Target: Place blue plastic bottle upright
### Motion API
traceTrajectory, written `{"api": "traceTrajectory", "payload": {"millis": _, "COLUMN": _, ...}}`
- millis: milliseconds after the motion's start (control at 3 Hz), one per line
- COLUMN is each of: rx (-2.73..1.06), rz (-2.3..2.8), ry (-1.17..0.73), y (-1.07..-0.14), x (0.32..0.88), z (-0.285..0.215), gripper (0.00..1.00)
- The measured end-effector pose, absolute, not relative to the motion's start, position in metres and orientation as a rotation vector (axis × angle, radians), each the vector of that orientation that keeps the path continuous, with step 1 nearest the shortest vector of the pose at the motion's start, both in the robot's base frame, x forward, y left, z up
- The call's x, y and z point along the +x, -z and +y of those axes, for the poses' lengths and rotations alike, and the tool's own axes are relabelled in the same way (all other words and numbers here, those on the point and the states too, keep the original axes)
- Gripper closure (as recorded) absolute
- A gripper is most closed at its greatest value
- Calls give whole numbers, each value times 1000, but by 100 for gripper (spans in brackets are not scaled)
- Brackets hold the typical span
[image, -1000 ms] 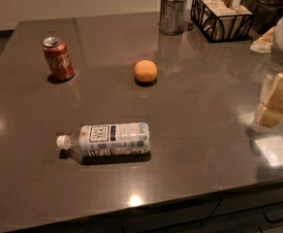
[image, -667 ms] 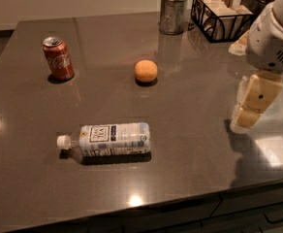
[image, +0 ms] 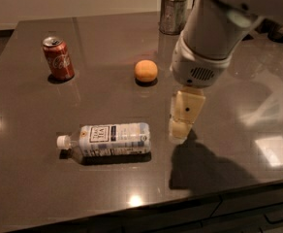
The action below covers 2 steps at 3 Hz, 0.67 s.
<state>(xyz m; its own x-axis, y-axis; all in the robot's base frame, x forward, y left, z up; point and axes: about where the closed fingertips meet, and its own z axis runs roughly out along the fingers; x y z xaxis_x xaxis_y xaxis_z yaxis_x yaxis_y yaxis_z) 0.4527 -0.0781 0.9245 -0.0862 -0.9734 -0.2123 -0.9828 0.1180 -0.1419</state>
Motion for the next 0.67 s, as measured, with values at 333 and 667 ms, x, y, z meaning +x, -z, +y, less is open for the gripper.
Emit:
{"api": "traceTrajectory", "payload": {"millis": 333, "rx": -1990, "rz": 2134, "ry": -118, "y": -900, "x": 445, "z": -27, "gripper": 0}}
{"api": "traceTrajectory", "payload": {"millis": 667, "rx": -2036, "rz": 2121, "ry": -173, "y": -882, "x": 432, "z": 15, "gripper": 0}}
